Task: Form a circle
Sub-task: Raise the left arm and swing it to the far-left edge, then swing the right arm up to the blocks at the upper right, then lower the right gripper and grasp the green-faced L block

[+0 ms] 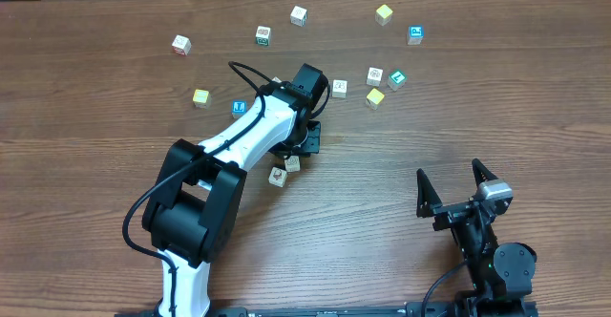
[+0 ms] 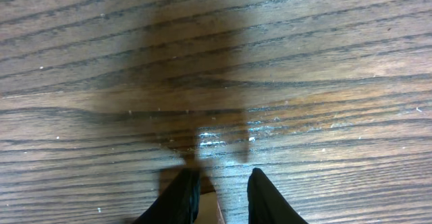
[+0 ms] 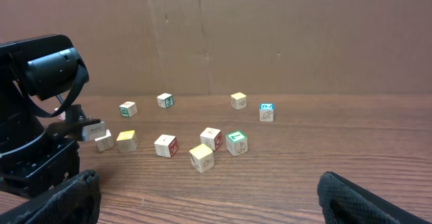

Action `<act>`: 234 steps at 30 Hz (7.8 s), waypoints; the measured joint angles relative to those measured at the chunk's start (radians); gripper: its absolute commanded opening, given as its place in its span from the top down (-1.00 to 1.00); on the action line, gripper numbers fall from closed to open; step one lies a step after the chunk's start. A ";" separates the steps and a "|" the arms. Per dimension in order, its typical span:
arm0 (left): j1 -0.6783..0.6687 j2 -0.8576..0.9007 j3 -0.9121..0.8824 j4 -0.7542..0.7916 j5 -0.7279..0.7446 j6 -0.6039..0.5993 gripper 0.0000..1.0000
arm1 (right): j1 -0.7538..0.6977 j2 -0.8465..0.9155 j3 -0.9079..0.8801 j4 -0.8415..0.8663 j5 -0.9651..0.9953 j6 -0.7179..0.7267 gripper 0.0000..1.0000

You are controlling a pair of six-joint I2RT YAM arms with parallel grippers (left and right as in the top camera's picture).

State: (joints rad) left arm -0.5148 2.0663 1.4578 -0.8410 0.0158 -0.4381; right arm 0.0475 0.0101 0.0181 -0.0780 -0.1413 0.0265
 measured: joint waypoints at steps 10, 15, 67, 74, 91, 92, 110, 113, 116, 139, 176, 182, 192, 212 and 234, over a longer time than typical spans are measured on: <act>0.000 0.000 0.000 0.008 0.003 0.000 0.48 | 0.000 0.000 0.000 0.000 0.000 0.000 -1.00; 0.000 0.000 0.000 0.060 -0.005 0.000 0.43 | 0.000 0.000 0.000 -0.001 0.000 0.000 -1.00; 0.480 -0.003 0.285 -0.051 -0.141 0.127 -0.41 | 0.000 0.000 0.000 0.000 0.000 -0.001 -1.00; 0.567 -0.003 0.282 -0.059 -0.148 0.129 -0.89 | 0.000 0.000 0.000 0.000 0.000 0.000 -1.00; 0.693 -0.003 0.282 -0.076 -0.156 0.131 -0.99 | 0.000 0.000 0.000 0.000 0.000 0.000 -1.00; 0.693 -0.003 0.282 -0.076 -0.156 0.131 -0.99 | 0.000 0.000 0.000 -0.001 0.000 0.000 -1.00; 0.693 -0.003 0.282 -0.076 -0.156 0.131 -0.99 | 0.000 0.000 0.000 0.096 -0.088 0.032 -1.00; 0.693 -0.003 0.282 -0.076 -0.156 0.131 -0.99 | 0.000 0.000 0.009 0.037 -0.113 0.083 -1.00; 0.693 -0.003 0.282 -0.076 -0.156 0.131 -0.99 | 0.000 0.006 0.067 -0.037 -0.117 0.112 -1.00; 0.693 -0.003 0.280 -0.076 -0.159 0.131 -0.99 | 0.000 1.259 1.693 -0.925 -0.087 0.157 -1.00; 0.693 -0.003 0.278 -0.076 -0.159 0.132 -0.99 | 0.099 2.163 2.068 -1.194 0.002 0.272 -1.00; 0.693 -0.003 0.278 -0.076 -0.159 0.131 -0.99 | 0.133 2.211 2.068 -1.184 0.052 0.312 -1.00; 0.693 -0.003 0.278 -0.076 -0.159 0.132 -0.99 | 0.129 2.334 2.066 -1.135 0.095 0.360 -0.90; 0.693 -0.003 0.278 -0.076 -0.159 0.132 -0.99 | 0.130 2.335 2.066 -1.024 0.153 0.362 0.69; 0.693 -0.003 0.278 -0.076 -0.159 0.131 -0.99 | 0.128 2.341 2.066 -1.034 0.262 0.563 -0.11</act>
State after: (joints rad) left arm 0.1783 2.0632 1.7359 -0.9169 -0.1436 -0.3069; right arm 0.1753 2.3516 2.0842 -1.1118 0.1211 0.5892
